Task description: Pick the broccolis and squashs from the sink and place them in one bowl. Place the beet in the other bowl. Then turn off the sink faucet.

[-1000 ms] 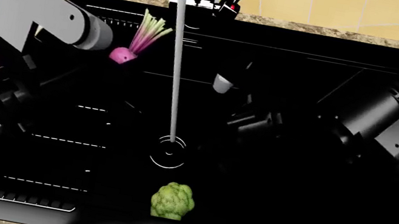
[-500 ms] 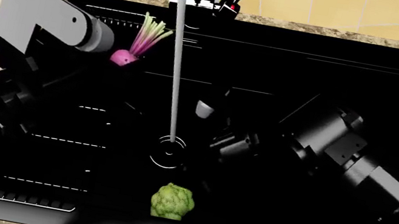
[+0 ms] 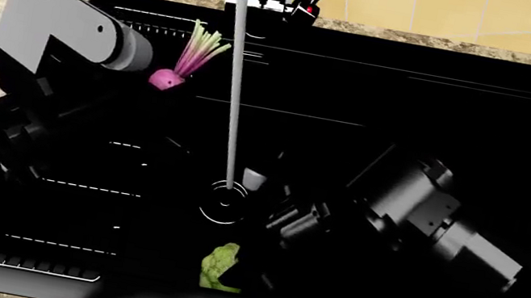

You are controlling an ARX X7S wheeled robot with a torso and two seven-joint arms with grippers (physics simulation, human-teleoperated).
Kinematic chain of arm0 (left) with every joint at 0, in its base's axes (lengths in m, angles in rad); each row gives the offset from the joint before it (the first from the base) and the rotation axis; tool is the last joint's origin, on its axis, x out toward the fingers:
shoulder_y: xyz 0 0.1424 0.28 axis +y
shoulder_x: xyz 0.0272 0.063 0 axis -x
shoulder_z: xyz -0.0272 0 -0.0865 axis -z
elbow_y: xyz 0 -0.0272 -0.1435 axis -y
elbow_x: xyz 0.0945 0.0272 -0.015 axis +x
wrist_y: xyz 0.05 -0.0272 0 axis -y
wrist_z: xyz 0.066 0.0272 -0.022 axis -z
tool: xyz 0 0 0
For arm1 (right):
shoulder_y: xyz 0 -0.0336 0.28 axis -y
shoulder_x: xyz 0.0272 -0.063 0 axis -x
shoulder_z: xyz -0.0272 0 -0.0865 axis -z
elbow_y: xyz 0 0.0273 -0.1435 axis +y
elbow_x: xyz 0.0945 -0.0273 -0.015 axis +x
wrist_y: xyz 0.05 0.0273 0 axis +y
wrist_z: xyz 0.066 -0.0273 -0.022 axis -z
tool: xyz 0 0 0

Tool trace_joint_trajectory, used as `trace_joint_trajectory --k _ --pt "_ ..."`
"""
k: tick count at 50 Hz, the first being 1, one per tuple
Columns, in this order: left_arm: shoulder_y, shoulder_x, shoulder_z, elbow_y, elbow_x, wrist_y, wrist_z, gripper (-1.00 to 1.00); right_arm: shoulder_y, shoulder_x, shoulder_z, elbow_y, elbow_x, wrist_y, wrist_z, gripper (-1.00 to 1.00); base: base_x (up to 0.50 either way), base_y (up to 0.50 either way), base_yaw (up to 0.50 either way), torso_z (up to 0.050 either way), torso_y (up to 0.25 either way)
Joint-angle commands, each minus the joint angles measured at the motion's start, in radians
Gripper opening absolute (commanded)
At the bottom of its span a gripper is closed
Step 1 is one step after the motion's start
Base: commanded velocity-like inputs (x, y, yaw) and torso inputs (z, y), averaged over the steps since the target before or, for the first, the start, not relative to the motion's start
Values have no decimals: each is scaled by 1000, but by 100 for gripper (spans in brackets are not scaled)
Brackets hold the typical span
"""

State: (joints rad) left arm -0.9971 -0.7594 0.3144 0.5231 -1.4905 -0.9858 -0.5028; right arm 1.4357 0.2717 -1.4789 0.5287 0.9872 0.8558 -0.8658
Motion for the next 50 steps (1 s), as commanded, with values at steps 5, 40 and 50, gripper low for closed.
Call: trace_joint_trajectory --k 5,40,50 --pt "7 -3 0 -4 2 11 1 -100 -41 -47 -88 74 -61 -3 -47 100 0 0 0 0 0" --pt "-12 -14 -9 28 -56 13 -44 -100 73 170 96 -365 76 96 286 -100 -1 0 0 0 -1" --pt "-13 -13 -7 42 -71 14 -57 -100 78 239 201 -447 160 108 432 -100 0 0 0 0 0"
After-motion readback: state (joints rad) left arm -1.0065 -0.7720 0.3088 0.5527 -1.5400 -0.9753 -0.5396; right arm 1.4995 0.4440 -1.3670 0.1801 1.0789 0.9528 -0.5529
